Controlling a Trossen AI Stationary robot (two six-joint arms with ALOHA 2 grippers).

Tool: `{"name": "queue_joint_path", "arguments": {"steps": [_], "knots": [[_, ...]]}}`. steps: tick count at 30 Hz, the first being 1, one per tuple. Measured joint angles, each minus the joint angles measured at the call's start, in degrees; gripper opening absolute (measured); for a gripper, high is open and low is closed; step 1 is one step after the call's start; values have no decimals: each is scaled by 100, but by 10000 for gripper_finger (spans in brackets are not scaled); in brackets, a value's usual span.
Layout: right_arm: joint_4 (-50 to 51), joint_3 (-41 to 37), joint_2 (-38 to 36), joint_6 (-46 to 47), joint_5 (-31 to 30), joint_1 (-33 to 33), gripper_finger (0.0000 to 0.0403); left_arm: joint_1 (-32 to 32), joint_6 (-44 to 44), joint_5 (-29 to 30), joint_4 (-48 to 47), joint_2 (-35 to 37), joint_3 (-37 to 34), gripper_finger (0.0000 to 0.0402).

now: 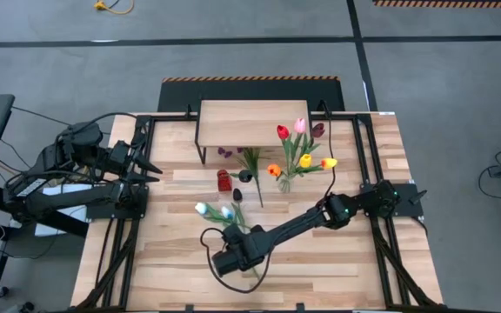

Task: Pick and place flowers into a vace then onto a shelf
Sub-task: Put the right white tulip into the red vase

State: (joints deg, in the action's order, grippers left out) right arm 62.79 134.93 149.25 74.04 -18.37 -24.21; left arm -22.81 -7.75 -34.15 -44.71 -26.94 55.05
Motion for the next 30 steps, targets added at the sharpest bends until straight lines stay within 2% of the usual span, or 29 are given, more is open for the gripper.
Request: {"name": "queue_joint_path", "arguments": {"steps": [14,21,30], "knots": [[327,-37,-413,-553,-266,97,73,1,0,0,-3,-1,0,87],[-121,-495,-393,-509,-255,141,92,0,36,-41,-9,-2,-1,87],[-698,-1037,-396,-507,-155,302,138,0,44,-55,-7,-2,-1,87]]}}
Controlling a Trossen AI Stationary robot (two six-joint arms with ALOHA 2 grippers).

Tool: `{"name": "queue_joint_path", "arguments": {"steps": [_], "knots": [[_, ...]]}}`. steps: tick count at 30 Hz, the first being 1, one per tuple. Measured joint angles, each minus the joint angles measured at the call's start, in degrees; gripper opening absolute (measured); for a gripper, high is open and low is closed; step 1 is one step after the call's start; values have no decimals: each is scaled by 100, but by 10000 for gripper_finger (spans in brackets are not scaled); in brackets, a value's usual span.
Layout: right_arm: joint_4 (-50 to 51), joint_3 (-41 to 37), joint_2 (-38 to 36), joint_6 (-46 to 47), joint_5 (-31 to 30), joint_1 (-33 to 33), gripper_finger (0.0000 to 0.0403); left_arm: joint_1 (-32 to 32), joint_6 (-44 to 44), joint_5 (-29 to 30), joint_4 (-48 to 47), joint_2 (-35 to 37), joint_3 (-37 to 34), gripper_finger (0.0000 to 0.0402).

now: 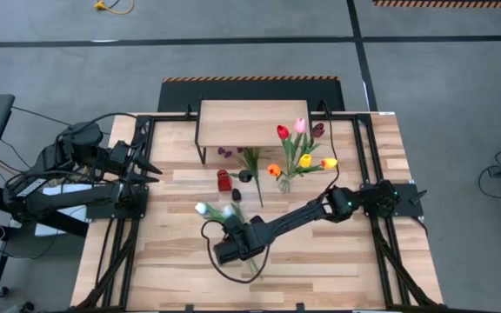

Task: Pick and place flowers into a vace then onto a shelf
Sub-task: Put the right white tulip into the red vase

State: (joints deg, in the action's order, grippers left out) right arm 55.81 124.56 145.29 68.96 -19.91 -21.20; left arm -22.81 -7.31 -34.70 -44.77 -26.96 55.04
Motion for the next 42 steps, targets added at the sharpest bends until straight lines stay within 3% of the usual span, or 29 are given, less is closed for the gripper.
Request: {"name": "queue_joint_path", "arguments": {"steps": [6,10,13,20,30,42], "knots": [[-411,-313,21,217,430,72,160,0,2,-2,-38,0,-1,87],[-454,-368,20,457,484,70,153,0,2,-4,-127,0,1,87],[-483,-373,22,497,524,69,124,0,2,-4,-131,1,1,87],[-524,-385,25,1045,591,68,14,0,0,-7,-130,0,1,87],[-896,-5,113,1011,276,-85,4,0,0,-11,-233,1,1,87],[-852,1008,142,146,-300,-393,1,0,-12,-11,-233,1,0,87]]}}
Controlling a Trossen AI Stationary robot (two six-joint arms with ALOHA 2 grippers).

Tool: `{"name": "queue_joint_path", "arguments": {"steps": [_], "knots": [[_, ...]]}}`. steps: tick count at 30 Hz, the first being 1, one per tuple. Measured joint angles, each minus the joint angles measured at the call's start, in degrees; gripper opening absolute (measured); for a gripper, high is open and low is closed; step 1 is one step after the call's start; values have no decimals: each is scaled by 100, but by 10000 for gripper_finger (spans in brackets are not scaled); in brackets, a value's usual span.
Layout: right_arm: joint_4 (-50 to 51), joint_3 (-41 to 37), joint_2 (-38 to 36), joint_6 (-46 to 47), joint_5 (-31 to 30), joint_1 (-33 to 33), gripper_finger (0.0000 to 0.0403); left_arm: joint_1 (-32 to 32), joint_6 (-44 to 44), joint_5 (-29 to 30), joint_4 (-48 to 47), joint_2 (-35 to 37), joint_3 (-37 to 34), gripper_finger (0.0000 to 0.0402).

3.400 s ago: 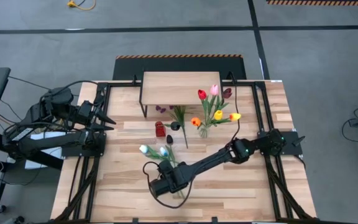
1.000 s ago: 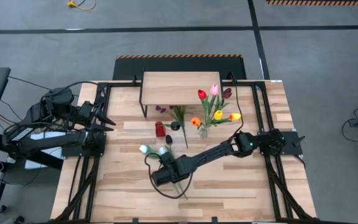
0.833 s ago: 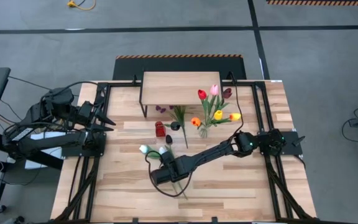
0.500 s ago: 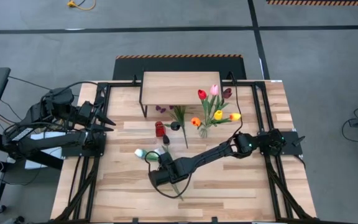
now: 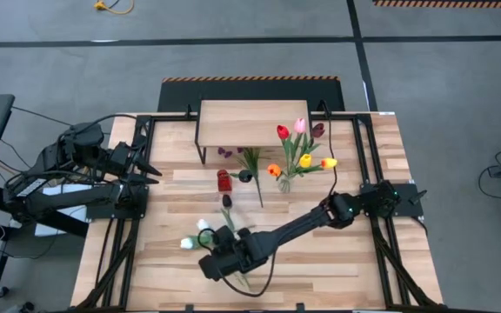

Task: Pick and place flowers into a vace then onto a shelf
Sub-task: Put the right white tulip into the red vase

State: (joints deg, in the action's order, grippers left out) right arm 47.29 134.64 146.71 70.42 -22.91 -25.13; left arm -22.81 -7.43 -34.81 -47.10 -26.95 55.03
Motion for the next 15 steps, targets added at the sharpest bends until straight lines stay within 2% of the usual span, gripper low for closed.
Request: {"name": "queue_joint_path", "arguments": {"steps": [4,7,11,15], "knots": [[-373,13,-130,-380,-290,-42,1,0,-1,-137,8,-1,-1,87],[-691,19,-207,-694,-698,-51,1,0,-1,-456,51,-1,1,87],[-982,21,-482,-1326,-1508,-76,0,1,71,-981,199,-1,1,87],[-1265,21,-777,-2261,-2446,-56,0,0,312,-996,378,-1,1,87]]}}
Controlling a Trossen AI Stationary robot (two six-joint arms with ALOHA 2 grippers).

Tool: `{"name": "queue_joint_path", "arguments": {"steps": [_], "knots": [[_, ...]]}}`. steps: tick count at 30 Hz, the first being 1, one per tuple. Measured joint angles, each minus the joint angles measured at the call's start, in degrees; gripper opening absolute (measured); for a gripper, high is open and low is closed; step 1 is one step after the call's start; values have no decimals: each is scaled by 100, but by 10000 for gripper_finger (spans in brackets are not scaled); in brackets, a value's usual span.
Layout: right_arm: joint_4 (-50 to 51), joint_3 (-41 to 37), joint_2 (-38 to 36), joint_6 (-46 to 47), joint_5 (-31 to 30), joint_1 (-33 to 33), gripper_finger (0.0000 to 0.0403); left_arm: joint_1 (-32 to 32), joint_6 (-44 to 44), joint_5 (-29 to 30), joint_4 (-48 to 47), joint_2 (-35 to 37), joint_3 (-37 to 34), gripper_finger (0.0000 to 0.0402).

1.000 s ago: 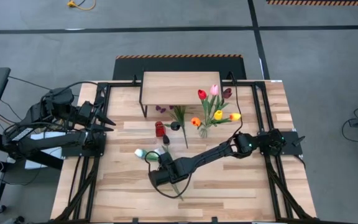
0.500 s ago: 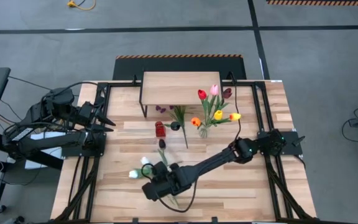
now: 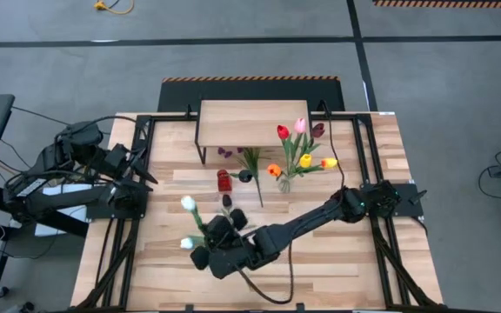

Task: Pick and place flowers into a vace then onto a shelf
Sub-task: Put the right white tulip into the red vase

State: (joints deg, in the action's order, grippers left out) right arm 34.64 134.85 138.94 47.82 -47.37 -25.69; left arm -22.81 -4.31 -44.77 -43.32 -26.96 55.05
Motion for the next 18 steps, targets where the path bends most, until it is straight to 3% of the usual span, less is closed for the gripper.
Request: {"name": "queue_joint_path", "arguments": {"steps": [4,11,18], "knots": [[-509,9,-341,-1189,-431,121,0,2,337,0,373,0,-1,87],[-2307,9,-713,-3604,-351,440,0,2,1139,8,1561,0,0,87],[-3698,9,-899,-4919,765,722,0,2,1574,295,2312,-2,0,87]]}}
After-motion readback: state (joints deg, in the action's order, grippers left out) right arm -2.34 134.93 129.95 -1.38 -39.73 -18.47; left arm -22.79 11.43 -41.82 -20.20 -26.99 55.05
